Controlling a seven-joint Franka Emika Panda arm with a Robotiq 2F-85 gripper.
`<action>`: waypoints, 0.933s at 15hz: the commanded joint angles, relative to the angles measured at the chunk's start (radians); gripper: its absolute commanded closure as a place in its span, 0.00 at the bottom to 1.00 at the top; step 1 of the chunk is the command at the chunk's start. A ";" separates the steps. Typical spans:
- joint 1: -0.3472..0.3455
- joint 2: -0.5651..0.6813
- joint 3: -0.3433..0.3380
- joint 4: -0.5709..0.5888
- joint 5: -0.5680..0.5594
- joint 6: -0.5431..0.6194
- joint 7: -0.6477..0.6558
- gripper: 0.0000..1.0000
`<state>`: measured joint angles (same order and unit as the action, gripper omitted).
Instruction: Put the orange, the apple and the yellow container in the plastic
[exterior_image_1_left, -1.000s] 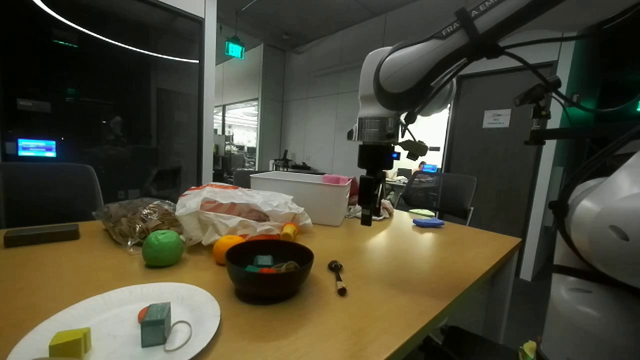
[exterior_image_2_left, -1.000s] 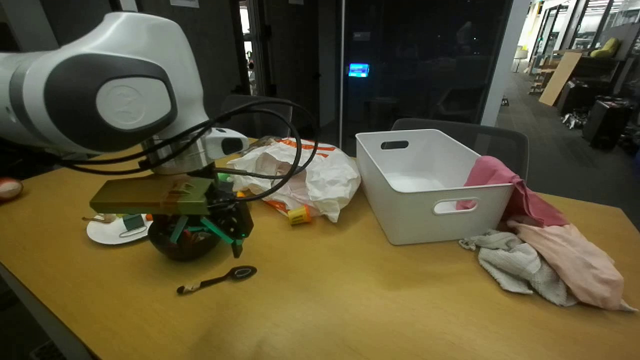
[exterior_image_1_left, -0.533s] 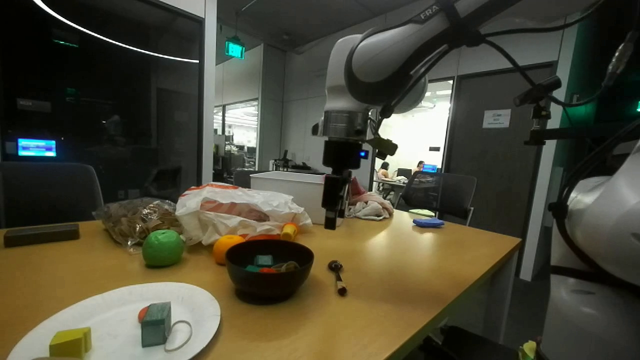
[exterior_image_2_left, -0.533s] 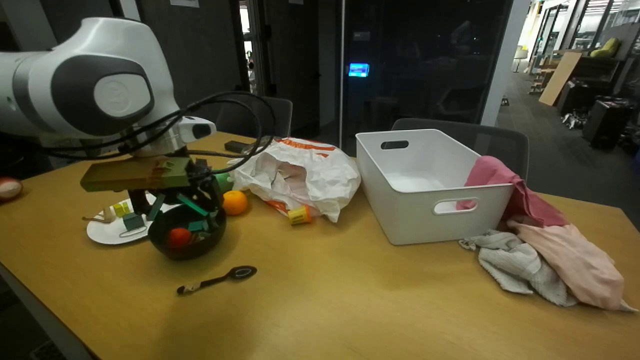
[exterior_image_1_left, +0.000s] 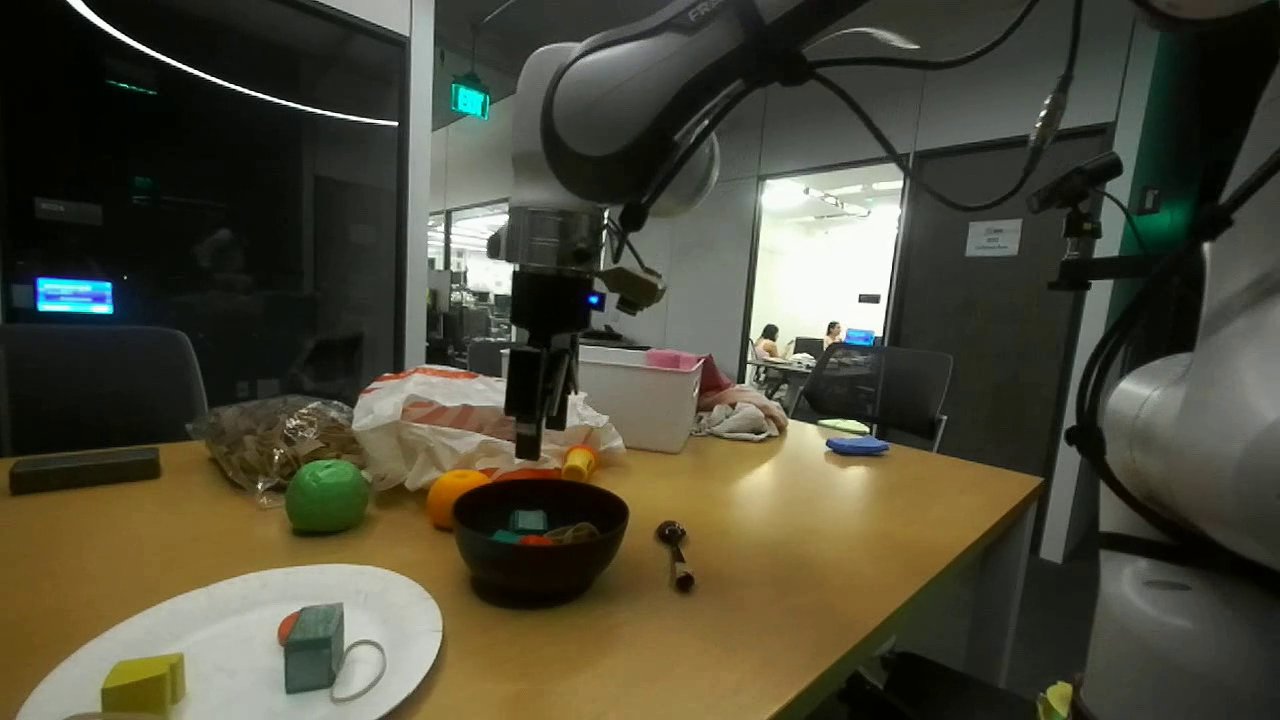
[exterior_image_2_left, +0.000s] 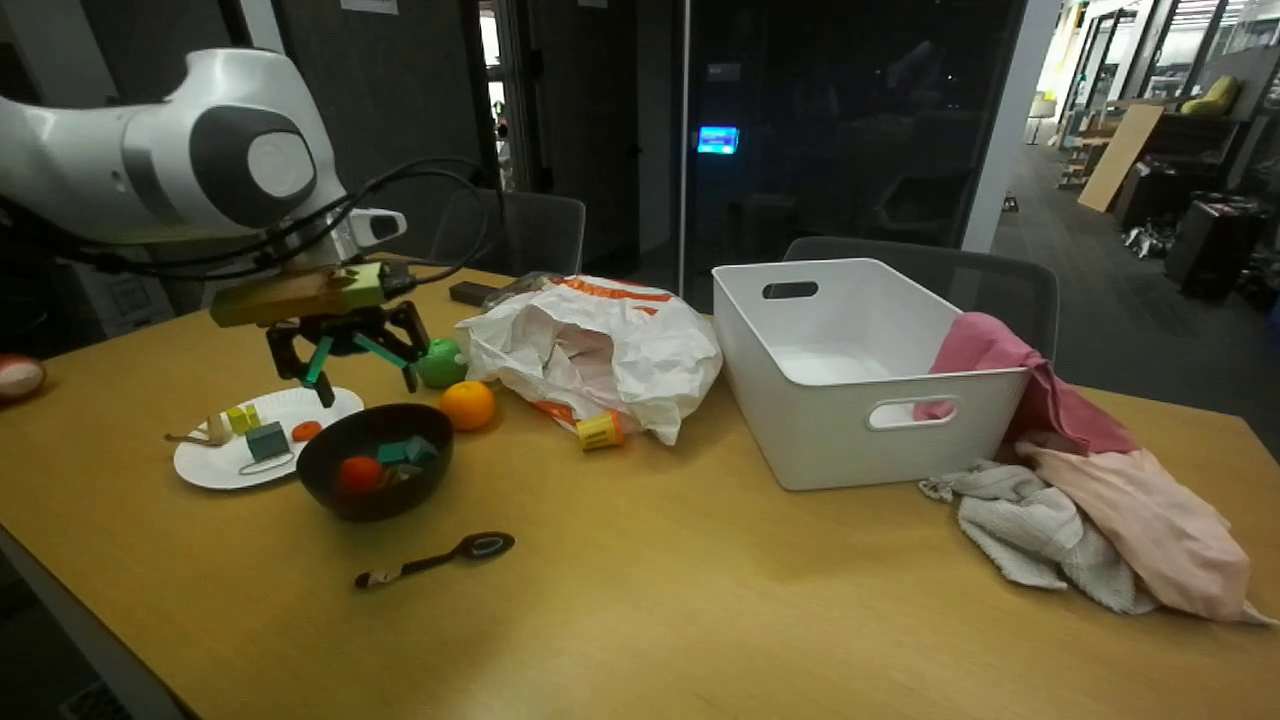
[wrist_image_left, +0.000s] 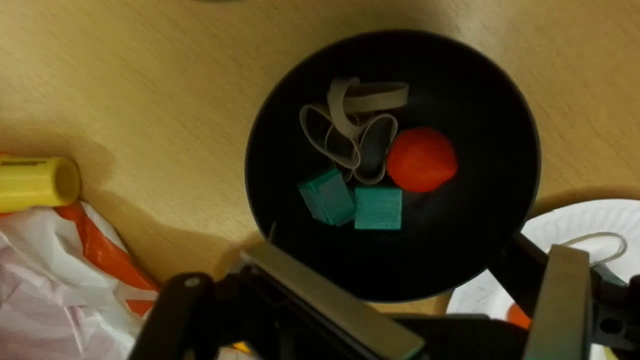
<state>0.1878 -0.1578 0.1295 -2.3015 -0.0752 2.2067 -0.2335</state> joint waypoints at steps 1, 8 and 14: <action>-0.016 0.162 0.019 0.137 -0.100 0.051 0.031 0.00; -0.009 0.316 0.004 0.328 -0.121 0.051 0.280 0.00; -0.017 0.395 -0.034 0.315 -0.163 0.083 0.357 0.00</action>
<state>0.1760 0.1983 0.1076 -2.0061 -0.2195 2.2782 0.0980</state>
